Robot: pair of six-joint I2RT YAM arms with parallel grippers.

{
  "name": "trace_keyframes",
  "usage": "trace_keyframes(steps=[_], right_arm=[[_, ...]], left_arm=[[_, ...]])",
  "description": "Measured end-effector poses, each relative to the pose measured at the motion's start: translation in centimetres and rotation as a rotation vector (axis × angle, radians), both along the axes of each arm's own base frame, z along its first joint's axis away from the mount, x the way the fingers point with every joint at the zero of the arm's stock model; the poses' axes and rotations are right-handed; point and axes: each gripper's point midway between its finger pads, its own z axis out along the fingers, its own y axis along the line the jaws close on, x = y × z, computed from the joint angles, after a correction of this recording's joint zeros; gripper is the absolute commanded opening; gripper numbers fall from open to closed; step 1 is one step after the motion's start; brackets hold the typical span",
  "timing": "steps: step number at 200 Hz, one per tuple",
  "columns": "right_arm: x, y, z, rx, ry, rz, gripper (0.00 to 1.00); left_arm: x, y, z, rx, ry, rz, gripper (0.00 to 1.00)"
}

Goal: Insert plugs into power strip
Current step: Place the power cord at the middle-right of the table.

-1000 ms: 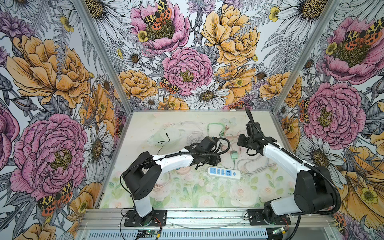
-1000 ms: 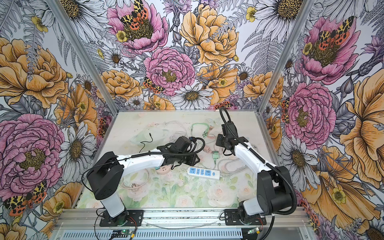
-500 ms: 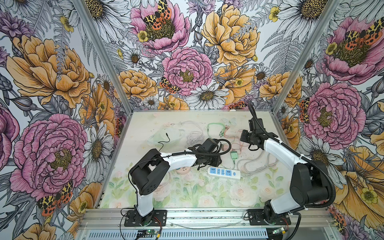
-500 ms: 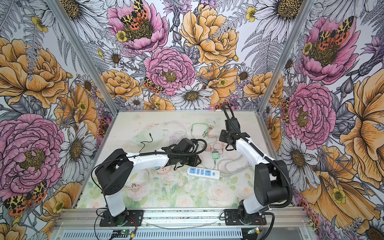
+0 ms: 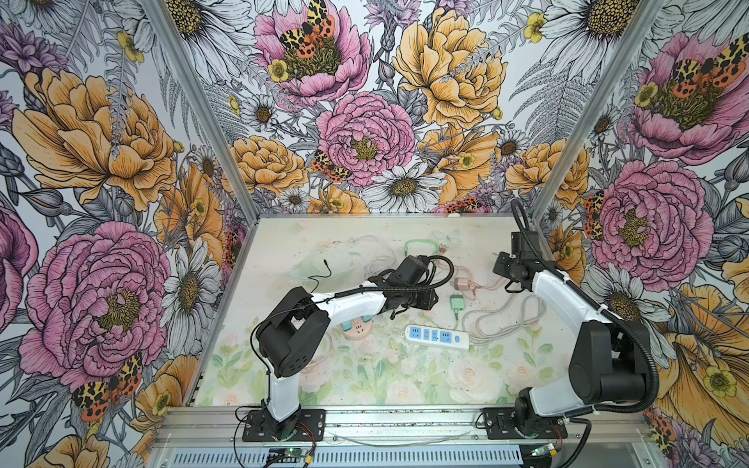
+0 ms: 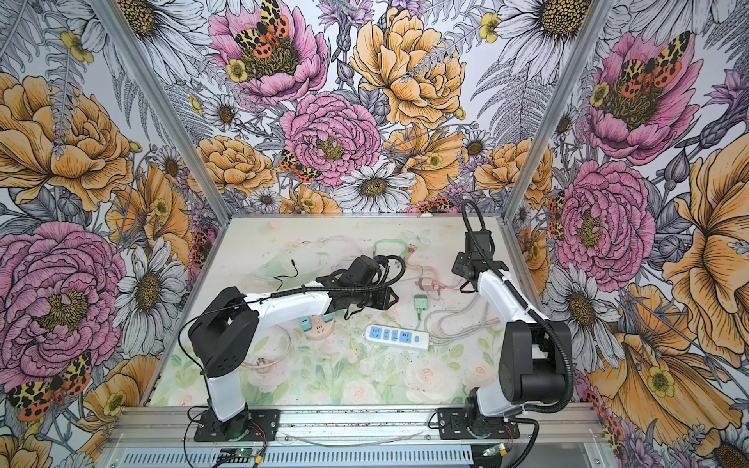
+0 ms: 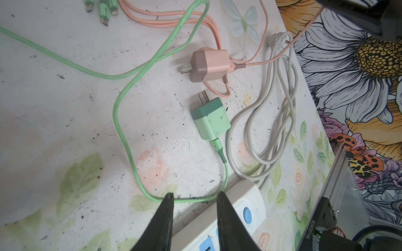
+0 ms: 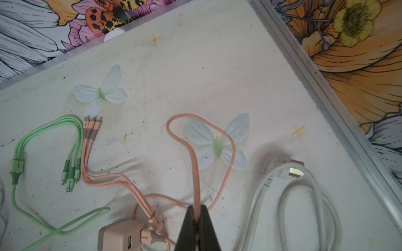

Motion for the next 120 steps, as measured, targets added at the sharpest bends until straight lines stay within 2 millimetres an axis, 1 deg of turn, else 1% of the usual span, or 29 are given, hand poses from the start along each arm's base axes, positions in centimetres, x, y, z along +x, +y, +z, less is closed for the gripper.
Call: trace_keyframes(steps=[21,46,75,94,120], right_arm=[[-0.4,-1.2,0.7,-0.001,-0.020,-0.030,0.00],[-0.8,-1.4,1.0,-0.001,-0.027,-0.035,0.00],[-1.2,-1.6,1.2,0.001,-0.037,-0.042,0.00],[-1.5,-1.4,0.6,0.023,-0.028,-0.041,0.00],[-2.2,-0.6,-1.4,0.070,0.015,-0.031,0.00]], left_arm=[[0.3,-0.3,-0.7,0.011,0.010,0.000,0.36],[0.7,-0.7,-1.6,0.023,0.020,0.001,0.36],[0.9,-0.9,-1.9,0.028,0.021,0.003,0.36],[1.0,-1.1,-1.8,0.026,0.020,0.002,0.36],[0.9,-1.5,-1.3,0.027,0.019,-0.006,0.37]])
